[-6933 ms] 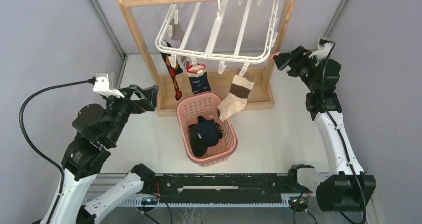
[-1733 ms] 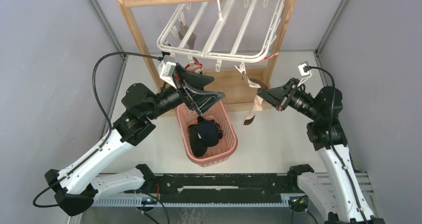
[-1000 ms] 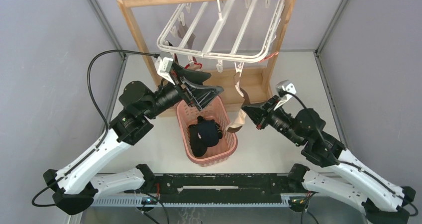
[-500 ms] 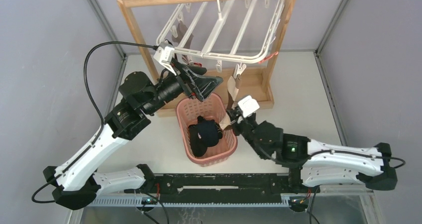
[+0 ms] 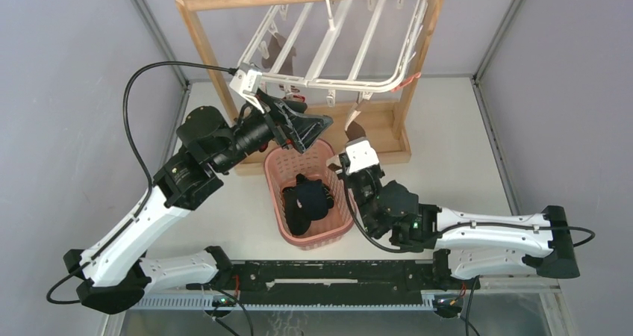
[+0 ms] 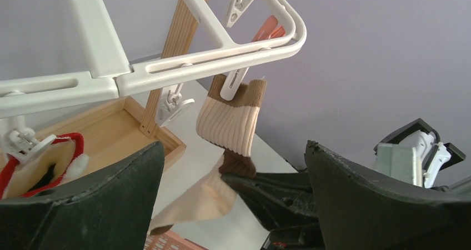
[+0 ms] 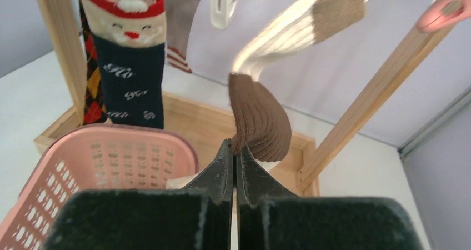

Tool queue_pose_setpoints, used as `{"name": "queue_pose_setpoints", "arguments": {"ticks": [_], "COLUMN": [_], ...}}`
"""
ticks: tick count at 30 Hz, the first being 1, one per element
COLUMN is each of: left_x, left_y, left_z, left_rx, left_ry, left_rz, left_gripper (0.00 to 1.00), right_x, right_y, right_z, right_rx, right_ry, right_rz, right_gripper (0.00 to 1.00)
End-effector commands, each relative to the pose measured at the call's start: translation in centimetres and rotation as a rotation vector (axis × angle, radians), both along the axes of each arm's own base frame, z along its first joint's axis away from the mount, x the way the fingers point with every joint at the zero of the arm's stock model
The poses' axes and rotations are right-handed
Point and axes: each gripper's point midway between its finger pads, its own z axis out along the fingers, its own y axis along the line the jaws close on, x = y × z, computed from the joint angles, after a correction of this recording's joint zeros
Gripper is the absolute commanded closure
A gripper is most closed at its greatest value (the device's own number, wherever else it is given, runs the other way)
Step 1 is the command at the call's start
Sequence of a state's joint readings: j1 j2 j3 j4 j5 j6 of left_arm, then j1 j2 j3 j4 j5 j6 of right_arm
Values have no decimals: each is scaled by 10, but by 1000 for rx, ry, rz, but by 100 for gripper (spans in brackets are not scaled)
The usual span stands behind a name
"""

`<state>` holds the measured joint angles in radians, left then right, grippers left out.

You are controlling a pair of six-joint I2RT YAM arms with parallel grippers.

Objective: Remove the socks clipped to the hanger
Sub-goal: Remove the sock from the hanger.

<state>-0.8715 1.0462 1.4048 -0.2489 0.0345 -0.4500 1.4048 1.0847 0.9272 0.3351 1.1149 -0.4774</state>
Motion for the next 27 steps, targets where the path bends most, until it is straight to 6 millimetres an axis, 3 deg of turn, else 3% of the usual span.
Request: {"name": "queue_pose_setpoints", "arguments": {"ticks": [1,13,19,27], "left_x": [-7,2,3,0], "left_y": [11,-6,-20,-23], "left_z": [34,49,47,35], "left_rx": [-47,-43,-22,-21], "left_ry": [-75,-70,-54,-60], "left_rz": [13,5,-20,-42], "left_gripper": [0,0,2,2], "right_x": [8,14,5,-15], "right_y": [-21,-39,-39,-59], "right_z": [47,33,19,33], "right_rx": [84,-85,87,381], "right_ry": [-76,-77,25,144], "right_rz": [-57,-138,46,416], "right_gripper": [100,100,100,100]}}
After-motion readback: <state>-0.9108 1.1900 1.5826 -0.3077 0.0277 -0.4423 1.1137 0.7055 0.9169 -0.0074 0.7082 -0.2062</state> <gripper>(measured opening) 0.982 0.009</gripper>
